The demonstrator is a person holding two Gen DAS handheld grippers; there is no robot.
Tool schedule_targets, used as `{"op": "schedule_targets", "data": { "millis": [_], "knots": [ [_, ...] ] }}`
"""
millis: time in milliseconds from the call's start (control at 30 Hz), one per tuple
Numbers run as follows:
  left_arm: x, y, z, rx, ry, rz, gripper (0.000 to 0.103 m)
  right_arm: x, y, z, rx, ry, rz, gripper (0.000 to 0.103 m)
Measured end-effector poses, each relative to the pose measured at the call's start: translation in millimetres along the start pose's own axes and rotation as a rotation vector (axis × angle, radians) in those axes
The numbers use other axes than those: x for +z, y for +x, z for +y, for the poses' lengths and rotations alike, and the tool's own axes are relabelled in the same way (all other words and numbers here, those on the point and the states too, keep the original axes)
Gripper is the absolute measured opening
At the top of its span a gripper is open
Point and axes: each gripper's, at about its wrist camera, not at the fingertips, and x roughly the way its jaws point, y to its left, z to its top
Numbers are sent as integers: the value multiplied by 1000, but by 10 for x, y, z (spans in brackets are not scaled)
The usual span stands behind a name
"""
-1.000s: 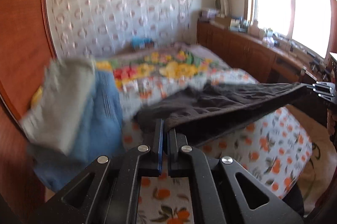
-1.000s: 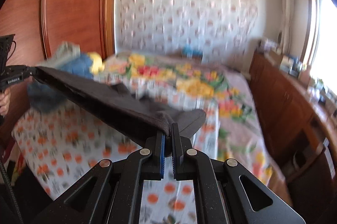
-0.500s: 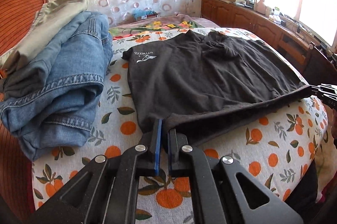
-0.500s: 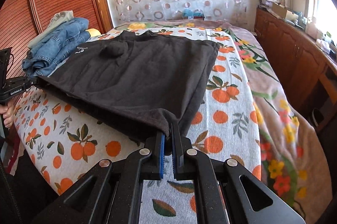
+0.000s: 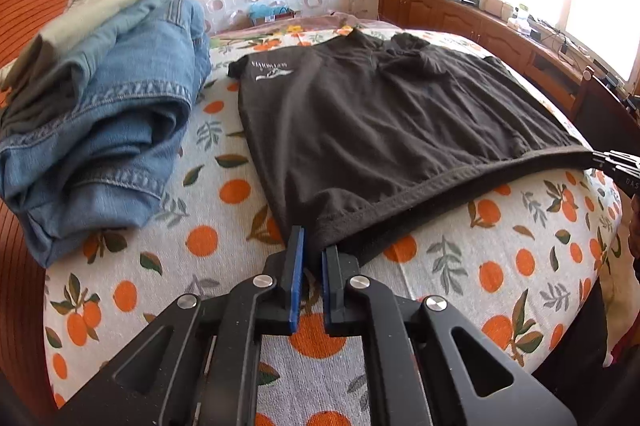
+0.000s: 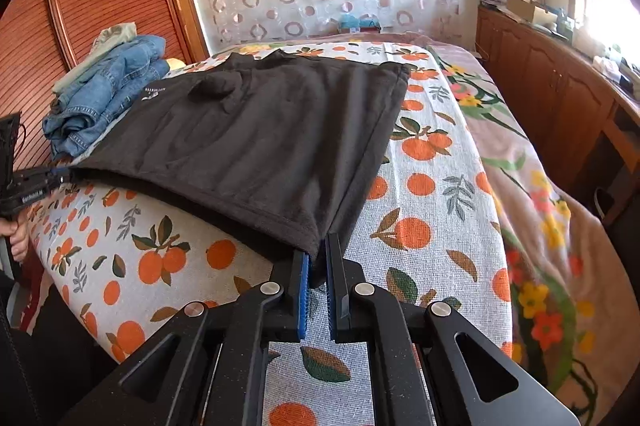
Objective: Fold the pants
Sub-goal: 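Hold the waistband with both grippers and smooth the garment flat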
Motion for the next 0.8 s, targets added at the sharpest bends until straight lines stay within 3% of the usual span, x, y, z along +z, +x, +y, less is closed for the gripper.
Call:
{"op": "schedule_targets", "data": {
  "millis": [200, 300, 333, 500, 800],
  "knots": [
    [-29, -15, 35, -8, -18, -4, 13, -23, -57, 61, -33, -15, -1, 13],
    [-42, -24, 32, -10, -17, -14, 12, -46, -92, 47, -23, 1, -14, 13],
    [-54, -36, 29, -15, -15, -21, 8, -54, -107, 40, -17, 6, -21, 12],
    [-124, -112, 51, -46, -39, -33, 6, -91, -179, 9, 9, 30, -38, 6],
    [-198, -442, -57, -68, -19, -76, 5, -200, -457, 78, 20, 32, -64, 5]
  ]
}}
